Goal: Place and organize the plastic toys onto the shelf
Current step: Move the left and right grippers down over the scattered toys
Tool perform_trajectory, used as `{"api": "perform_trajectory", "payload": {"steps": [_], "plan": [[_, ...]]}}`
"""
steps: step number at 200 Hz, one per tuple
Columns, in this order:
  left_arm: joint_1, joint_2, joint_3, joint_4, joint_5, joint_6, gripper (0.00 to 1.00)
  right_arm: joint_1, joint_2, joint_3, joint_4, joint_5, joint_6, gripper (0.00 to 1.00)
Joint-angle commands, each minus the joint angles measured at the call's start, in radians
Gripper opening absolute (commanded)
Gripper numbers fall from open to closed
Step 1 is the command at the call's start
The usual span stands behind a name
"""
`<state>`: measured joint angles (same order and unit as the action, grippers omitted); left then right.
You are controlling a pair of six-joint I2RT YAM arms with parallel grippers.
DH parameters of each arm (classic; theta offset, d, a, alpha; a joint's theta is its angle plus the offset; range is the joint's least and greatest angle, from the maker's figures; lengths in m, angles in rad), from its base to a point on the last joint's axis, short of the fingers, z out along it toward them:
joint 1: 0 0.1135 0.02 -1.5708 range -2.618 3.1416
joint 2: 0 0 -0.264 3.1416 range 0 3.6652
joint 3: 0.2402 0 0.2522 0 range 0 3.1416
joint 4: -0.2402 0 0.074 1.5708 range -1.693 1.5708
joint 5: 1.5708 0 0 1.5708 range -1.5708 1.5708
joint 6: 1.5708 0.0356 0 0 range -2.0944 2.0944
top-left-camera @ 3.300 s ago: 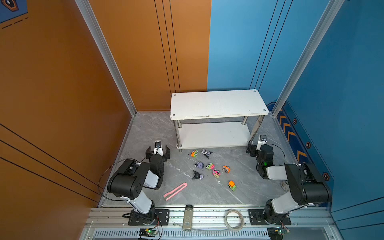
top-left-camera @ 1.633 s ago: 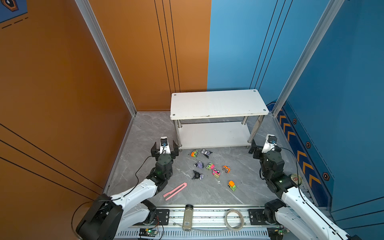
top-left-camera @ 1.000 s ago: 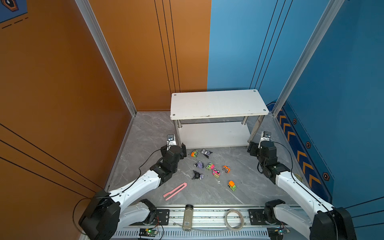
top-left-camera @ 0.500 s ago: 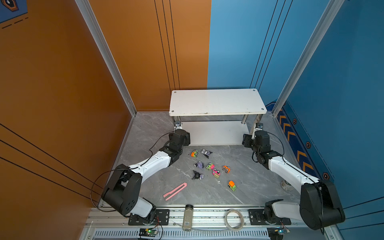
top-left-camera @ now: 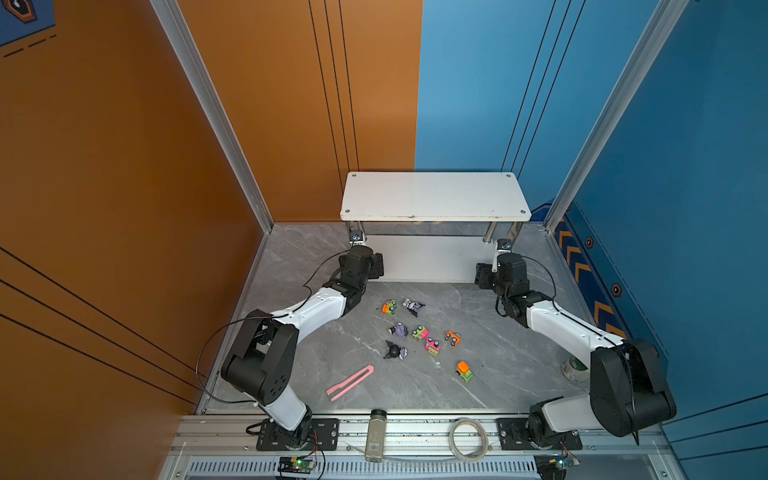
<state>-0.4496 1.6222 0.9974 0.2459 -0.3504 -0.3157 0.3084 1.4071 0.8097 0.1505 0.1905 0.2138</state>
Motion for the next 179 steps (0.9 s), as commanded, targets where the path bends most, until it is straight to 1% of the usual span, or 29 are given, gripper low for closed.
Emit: {"api": "perform_trajectory", "payload": {"steps": [1,5,12,24,37,44,50,58,66,75,80,86,87,89,97,98,102,108,124,136,157,179], "plan": [[-0.042,-0.079,-0.038,0.005,0.025,-0.033,0.98,0.104,-0.106,-0.048,-0.084,0.098,-0.005,0.72],[-0.054,-0.096,-0.052,0.001,0.009,-0.031,1.00,0.122,-0.123,-0.059,-0.100,0.113,-0.003,0.72],[-0.072,-0.126,-0.075,-0.004,-0.016,-0.030,0.98,0.159,-0.156,-0.077,-0.123,0.141,0.003,0.72],[-0.097,-0.171,-0.111,-0.026,-0.049,-0.033,0.98,0.214,-0.201,-0.106,-0.168,0.177,0.029,0.72],[-0.124,-0.216,-0.142,-0.064,-0.075,-0.041,0.98,0.266,-0.240,-0.132,-0.212,0.188,0.057,0.72],[-0.135,-0.237,-0.155,-0.085,-0.079,-0.042,0.98,0.298,-0.255,-0.143,-0.235,0.203,0.069,0.71],[-0.144,-0.253,-0.170,-0.101,-0.084,-0.043,0.98,0.324,-0.264,-0.152,-0.249,0.213,0.081,0.67],[-0.153,-0.273,-0.188,-0.113,-0.088,-0.046,0.98,0.352,-0.269,-0.158,-0.267,0.215,0.091,0.57],[-0.162,-0.289,-0.209,-0.120,-0.088,-0.051,0.98,0.377,-0.266,-0.164,-0.276,0.209,0.105,0.42],[-0.172,-0.304,-0.231,-0.124,-0.091,-0.060,0.98,0.385,-0.251,-0.162,-0.278,0.184,0.120,0.28],[-0.177,-0.309,-0.242,-0.125,-0.091,-0.067,1.00,0.416,-0.237,-0.159,-0.275,0.159,0.130,0.21],[-0.182,-0.314,-0.250,-0.129,-0.086,-0.073,0.96,0.422,-0.217,-0.152,-0.270,0.121,0.143,0.13],[-0.182,-0.314,-0.252,-0.130,-0.085,-0.074,0.96,0.422,-0.217,-0.152,-0.270,0.121,0.143,0.13],[-0.184,-0.316,-0.254,-0.131,-0.084,-0.076,0.95,0.424,-0.206,-0.148,-0.264,0.104,0.149,0.09],[-0.192,-0.317,-0.263,-0.134,-0.077,-0.087,0.88,0.428,-0.170,-0.134,-0.248,0.056,0.166,0.00],[-0.192,-0.317,-0.263,-0.134,-0.076,-0.087,0.88,0.428,-0.165,-0.132,-0.244,0.051,0.169,0.00],[-0.197,-0.315,-0.266,-0.134,-0.070,-0.094,0.80,0.428,-0.146,-0.124,-0.233,0.035,0.179,0.00],[-0.203,-0.312,-0.269,-0.131,-0.060,-0.101,0.75,0.429,-0.114,-0.113,-0.214,0.003,0.194,0.00],[-0.224,-0.281,-0.263,-0.121,-0.029,-0.111,0.68,0.431,-0.023,-0.063,-0.181,-0.053,0.223,0.00],[-0.237,-0.250,-0.243,-0.124,-0.006,-0.109,0.60,0.432,0.048,-0.008,-0.194,-0.062,0.236,0.00],[-0.248,-0.201,-0.211,-0.135,0.009,-0.125,0.53,0.433,0.160,0.087,-0.236,-0.054,0.251,0.00],[-0.250,-0.170,-0.196,-0.129,0.027,-0.132,0.53,0.434,0.253,0.154,-0.248,-0.049,0.249,0.00]]}}
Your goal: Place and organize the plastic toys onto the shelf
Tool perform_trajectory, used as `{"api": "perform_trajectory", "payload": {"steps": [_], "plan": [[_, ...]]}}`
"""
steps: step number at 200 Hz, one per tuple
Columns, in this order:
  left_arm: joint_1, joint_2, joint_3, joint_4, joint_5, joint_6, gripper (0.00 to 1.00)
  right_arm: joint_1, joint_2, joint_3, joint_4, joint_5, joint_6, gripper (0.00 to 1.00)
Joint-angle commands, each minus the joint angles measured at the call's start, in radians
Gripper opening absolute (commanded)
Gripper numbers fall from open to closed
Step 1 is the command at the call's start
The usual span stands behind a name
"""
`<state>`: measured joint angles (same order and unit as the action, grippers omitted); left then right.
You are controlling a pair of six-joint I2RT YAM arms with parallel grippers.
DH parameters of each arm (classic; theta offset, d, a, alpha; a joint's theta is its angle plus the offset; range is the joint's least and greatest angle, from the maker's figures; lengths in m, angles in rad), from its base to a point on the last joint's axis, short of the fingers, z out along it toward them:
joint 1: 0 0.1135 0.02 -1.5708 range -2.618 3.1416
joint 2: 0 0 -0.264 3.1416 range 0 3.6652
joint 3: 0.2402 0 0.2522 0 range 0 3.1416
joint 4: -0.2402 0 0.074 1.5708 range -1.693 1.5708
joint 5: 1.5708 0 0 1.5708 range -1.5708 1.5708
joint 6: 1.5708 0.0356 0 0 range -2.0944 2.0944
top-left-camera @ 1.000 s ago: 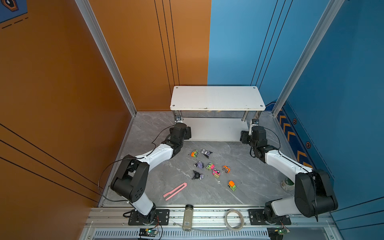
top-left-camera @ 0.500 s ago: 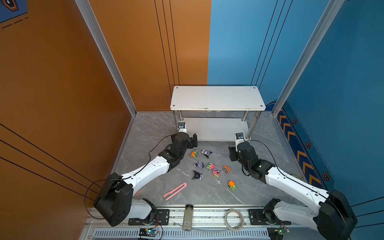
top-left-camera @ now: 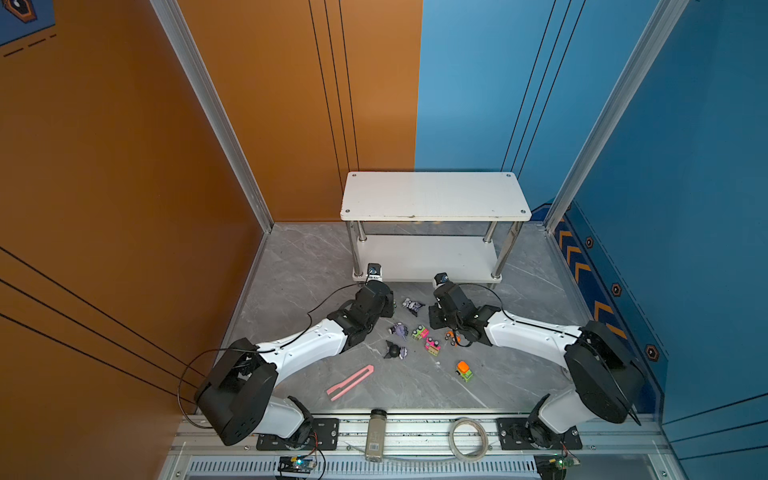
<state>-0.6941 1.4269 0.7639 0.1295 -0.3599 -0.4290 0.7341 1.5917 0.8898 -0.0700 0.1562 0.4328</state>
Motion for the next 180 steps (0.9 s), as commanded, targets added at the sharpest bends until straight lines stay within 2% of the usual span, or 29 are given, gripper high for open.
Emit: {"api": "perform_trajectory", "payload": {"steps": [1,57,113,143,180], "plan": [[-0.005,0.026,0.038,-0.012,0.037,-0.019,0.53,0.008,0.070,0.075,-0.026,-0.014,0.029,0.00],[0.017,0.096,0.047,0.002,0.063,-0.017,0.54,0.007,0.237,0.159,-0.017,-0.027,0.035,0.00],[0.048,0.151,0.071,0.013,0.096,-0.018,0.57,0.010,0.349,0.280,0.029,-0.050,-0.017,0.00],[0.050,0.178,0.093,0.015,0.113,-0.009,0.58,0.008,0.324,0.280,0.097,-0.052,-0.035,0.00],[0.046,0.225,0.141,0.015,0.168,0.019,0.57,-0.017,0.194,0.174,0.119,-0.057,-0.020,0.00]]}}
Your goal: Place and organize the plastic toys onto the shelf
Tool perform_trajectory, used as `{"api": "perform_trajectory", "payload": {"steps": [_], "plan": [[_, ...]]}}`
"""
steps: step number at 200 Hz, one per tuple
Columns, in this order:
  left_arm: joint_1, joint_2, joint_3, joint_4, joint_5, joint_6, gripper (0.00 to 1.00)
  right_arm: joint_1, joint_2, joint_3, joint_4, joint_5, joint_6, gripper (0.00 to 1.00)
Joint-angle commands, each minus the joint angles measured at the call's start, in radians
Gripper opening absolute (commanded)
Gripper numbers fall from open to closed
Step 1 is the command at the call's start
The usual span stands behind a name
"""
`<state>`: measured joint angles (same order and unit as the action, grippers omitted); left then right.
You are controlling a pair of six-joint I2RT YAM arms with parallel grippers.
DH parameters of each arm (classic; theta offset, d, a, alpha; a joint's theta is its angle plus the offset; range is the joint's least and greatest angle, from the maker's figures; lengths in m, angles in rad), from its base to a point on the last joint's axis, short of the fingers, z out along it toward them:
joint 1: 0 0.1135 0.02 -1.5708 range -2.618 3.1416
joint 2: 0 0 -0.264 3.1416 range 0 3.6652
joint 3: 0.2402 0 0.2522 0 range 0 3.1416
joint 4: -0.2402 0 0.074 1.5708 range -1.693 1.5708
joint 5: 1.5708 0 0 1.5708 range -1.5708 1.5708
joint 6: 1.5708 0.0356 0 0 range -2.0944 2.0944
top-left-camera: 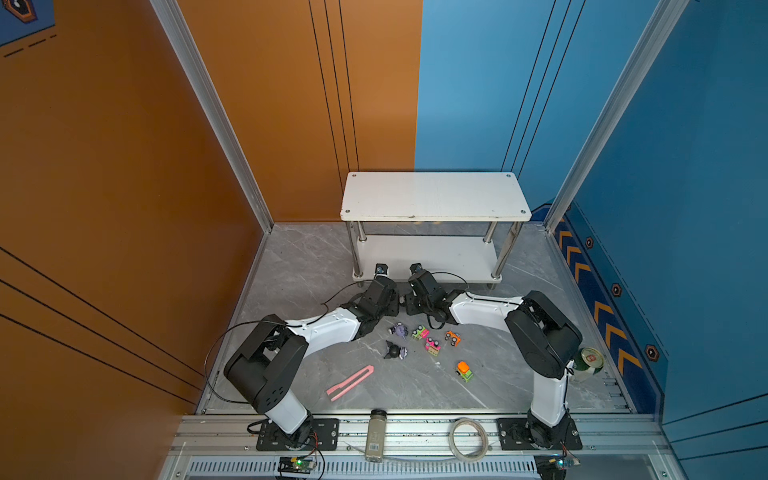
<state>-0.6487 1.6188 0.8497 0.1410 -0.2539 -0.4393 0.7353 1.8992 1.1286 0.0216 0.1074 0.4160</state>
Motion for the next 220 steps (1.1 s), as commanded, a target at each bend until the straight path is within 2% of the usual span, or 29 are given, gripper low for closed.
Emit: {"api": "perform_trajectory", "payload": {"steps": [1,16,54,106,153,185,198,220], "plan": [[0.000,0.035,0.057,0.003,0.063,0.031,0.57,-0.019,-0.118,-0.068,0.028,-0.008,-0.001,0.00],[-0.008,0.059,0.088,-0.003,0.086,0.049,0.57,-0.027,-0.196,-0.145,0.022,0.002,0.024,0.00],[-0.047,0.144,0.210,-0.086,0.101,0.093,0.67,-0.064,-0.385,-0.300,-0.029,0.037,0.081,0.04],[-0.094,0.268,0.341,-0.223,0.021,0.123,0.67,-0.085,-0.567,-0.367,-0.130,0.105,0.110,0.08],[-0.110,0.343,0.397,-0.319,-0.067,0.111,0.74,-0.112,-0.637,-0.394,-0.138,0.108,0.119,0.13],[-0.108,0.378,0.407,-0.322,-0.102,0.097,0.76,-0.118,-0.652,-0.411,-0.152,0.102,0.122,0.14],[-0.109,0.394,0.418,-0.322,-0.098,0.096,0.73,-0.120,-0.660,-0.422,-0.151,0.104,0.122,0.15],[-0.108,0.410,0.434,-0.359,-0.080,0.086,0.62,-0.130,-0.675,-0.438,-0.152,0.109,0.123,0.15]]}}
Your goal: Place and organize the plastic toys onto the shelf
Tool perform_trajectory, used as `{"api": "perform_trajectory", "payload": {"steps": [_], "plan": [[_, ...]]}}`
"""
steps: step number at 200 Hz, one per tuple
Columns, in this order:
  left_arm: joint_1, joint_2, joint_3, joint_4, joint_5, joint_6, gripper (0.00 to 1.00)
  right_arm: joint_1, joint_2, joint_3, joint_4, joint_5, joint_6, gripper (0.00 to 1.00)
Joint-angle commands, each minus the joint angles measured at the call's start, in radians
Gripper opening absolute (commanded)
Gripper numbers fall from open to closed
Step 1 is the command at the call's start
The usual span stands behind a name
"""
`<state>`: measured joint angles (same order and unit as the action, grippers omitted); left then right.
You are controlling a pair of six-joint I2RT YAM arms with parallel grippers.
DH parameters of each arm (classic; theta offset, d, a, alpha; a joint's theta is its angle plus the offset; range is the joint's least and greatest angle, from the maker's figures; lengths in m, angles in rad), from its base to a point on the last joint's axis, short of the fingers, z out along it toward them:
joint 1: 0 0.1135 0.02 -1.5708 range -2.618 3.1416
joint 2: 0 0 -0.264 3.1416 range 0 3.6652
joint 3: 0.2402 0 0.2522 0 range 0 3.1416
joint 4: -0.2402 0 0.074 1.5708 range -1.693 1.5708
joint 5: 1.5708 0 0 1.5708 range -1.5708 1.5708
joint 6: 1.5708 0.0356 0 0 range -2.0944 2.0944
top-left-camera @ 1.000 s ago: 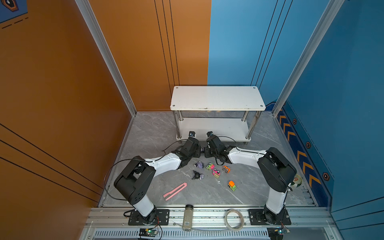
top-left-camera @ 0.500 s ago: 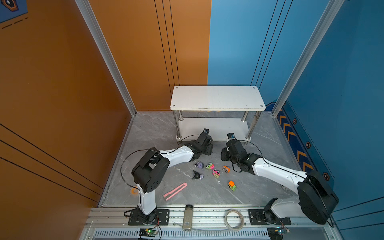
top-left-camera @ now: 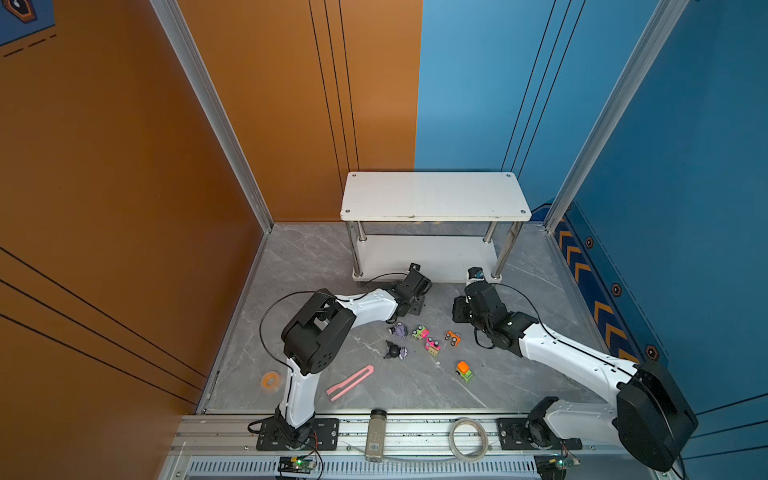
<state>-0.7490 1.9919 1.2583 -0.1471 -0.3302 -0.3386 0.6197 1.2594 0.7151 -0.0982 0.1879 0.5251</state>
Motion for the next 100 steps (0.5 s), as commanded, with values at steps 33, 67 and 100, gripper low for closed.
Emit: {"api": "perform_trajectory", "payload": {"steps": [33,67,100], "plan": [[-0.008,0.023,0.026,-0.071,0.018,-0.035,0.52,-0.027,-0.057,-0.042,-0.032,0.027,0.012,0.15],[-0.007,-0.038,-0.007,-0.057,0.049,-0.064,0.38,-0.035,-0.071,-0.052,-0.029,0.022,0.010,0.15],[-0.006,-0.120,-0.074,0.018,0.084,-0.104,0.30,-0.034,-0.061,-0.049,-0.020,0.001,0.012,0.15]]}}
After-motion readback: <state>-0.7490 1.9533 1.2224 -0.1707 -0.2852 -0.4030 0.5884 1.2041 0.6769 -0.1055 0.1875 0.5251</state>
